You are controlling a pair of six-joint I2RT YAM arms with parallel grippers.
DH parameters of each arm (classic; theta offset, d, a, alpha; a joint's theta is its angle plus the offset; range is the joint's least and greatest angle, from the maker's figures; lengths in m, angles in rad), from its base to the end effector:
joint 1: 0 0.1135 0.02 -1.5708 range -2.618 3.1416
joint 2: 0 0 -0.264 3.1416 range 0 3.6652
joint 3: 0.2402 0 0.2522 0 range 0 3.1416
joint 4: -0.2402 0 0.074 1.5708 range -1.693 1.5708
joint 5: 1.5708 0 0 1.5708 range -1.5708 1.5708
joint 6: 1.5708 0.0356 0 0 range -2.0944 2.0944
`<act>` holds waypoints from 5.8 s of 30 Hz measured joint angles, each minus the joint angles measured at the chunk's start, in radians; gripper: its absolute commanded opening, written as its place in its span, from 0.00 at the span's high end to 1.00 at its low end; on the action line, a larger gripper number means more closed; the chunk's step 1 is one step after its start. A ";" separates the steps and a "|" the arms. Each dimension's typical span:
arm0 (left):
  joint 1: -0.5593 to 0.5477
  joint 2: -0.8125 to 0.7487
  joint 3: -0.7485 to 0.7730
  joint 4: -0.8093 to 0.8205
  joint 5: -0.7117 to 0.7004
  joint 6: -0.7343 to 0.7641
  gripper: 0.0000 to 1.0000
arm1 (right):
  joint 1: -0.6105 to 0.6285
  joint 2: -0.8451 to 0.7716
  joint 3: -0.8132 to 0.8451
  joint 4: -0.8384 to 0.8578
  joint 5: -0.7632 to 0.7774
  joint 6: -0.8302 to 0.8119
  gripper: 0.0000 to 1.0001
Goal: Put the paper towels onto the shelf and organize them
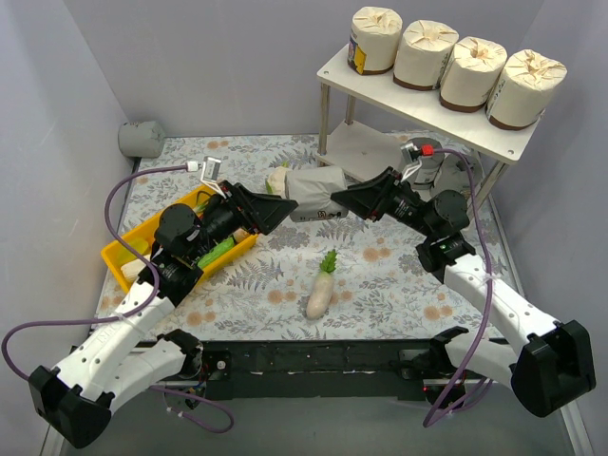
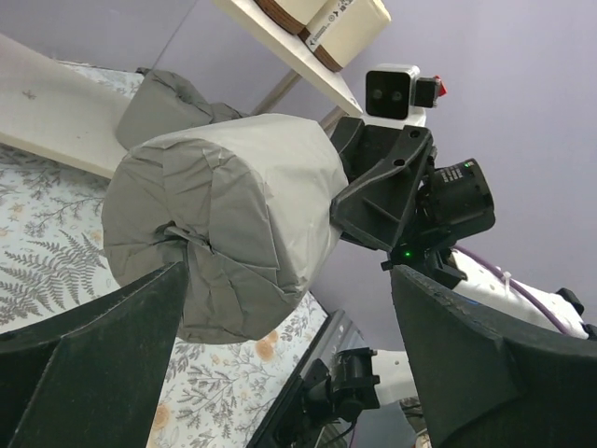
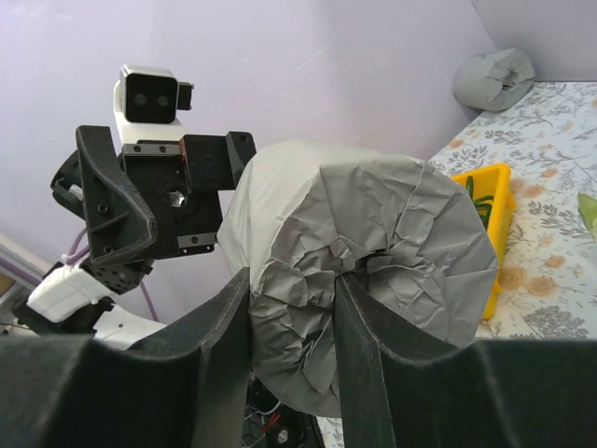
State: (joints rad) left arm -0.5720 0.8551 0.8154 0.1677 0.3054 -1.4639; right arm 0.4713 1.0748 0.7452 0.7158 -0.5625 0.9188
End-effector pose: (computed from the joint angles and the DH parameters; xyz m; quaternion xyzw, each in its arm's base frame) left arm 0.1632 -0.1178 0.3767 -0.1785 0.6382 -0.6843 0.3042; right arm 0.2070 0.1268 0.3624 -0.1055 0.5741 0.6295 0.5129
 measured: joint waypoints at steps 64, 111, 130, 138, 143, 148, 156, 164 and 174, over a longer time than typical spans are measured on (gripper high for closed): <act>0.000 0.202 -0.050 -0.321 -0.104 0.130 0.32 | -0.005 -0.168 -0.113 -0.880 0.180 -0.448 0.11; -0.061 0.368 -0.332 -0.007 0.066 -0.039 0.50 | -0.003 0.146 -0.495 0.020 -0.126 -0.048 0.27; -0.058 0.364 -0.351 0.022 0.037 -0.040 0.50 | 0.000 0.251 -0.514 0.178 -0.130 0.017 0.66; -0.060 0.351 -0.343 -0.010 0.022 -0.039 0.34 | 0.013 0.138 -0.507 0.078 -0.100 -0.060 0.68; -0.061 0.345 -0.203 -0.179 -0.066 -0.002 0.25 | 0.015 0.047 -0.435 -0.054 -0.072 -0.150 0.68; -0.062 0.309 0.002 -0.322 -0.241 0.058 0.25 | 0.015 -0.004 -0.341 -0.214 -0.024 -0.229 0.46; -0.060 0.252 0.026 -0.373 -0.217 0.087 0.28 | 0.015 -0.113 -0.384 -0.309 0.039 -0.224 0.25; -0.061 0.323 -0.180 -0.314 -0.049 0.034 0.31 | 0.015 -0.065 -0.452 -0.236 -0.020 -0.155 0.23; -0.064 0.401 -0.229 -0.181 -0.003 0.011 0.37 | 0.015 -0.048 -0.520 -0.122 -0.053 -0.099 0.23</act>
State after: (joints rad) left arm -0.6357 1.2556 0.5861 -0.0135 0.3023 -1.4525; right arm 0.4866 1.0271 0.2256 0.5934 -0.6159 0.8200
